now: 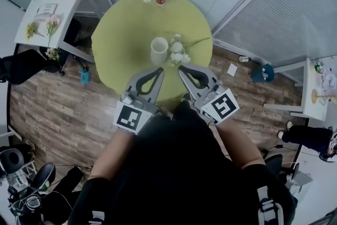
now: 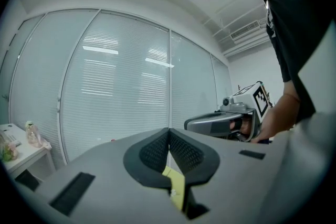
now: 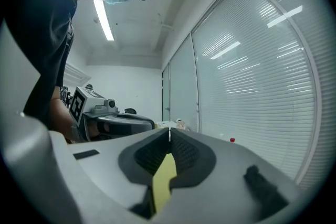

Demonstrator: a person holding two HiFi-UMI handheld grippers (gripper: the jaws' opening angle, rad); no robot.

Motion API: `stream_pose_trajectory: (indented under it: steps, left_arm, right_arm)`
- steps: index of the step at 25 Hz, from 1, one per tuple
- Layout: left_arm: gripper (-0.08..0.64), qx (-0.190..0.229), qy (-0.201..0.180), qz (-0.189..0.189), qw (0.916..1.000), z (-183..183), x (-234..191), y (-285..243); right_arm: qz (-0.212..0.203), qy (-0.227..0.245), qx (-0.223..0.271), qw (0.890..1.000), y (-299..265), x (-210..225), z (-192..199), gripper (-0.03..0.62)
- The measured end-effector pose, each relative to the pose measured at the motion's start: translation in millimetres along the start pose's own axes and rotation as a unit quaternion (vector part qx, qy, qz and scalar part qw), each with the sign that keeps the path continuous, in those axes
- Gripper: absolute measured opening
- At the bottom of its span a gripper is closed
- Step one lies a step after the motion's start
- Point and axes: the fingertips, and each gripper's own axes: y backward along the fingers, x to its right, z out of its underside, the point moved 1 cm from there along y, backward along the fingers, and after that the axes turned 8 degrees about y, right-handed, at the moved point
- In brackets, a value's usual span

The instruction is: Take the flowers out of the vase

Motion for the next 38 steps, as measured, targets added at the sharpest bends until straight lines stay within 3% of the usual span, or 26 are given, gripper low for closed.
stream_pose_trajectory:
  steps: [15,38]
  left_arm:
    - [0.012,0.009,-0.005,0.017,0.9998,-14,-5,35]
    - [0.012,0.006,0.003,0.014,0.9999,-1,3,47]
  right_arm:
    - [0.012,0.007,0.007,1.000,-16,-34,-19,0.018]
    - [0.012,-0.001,0.006,1.000,-7,-50,-13,0.017]
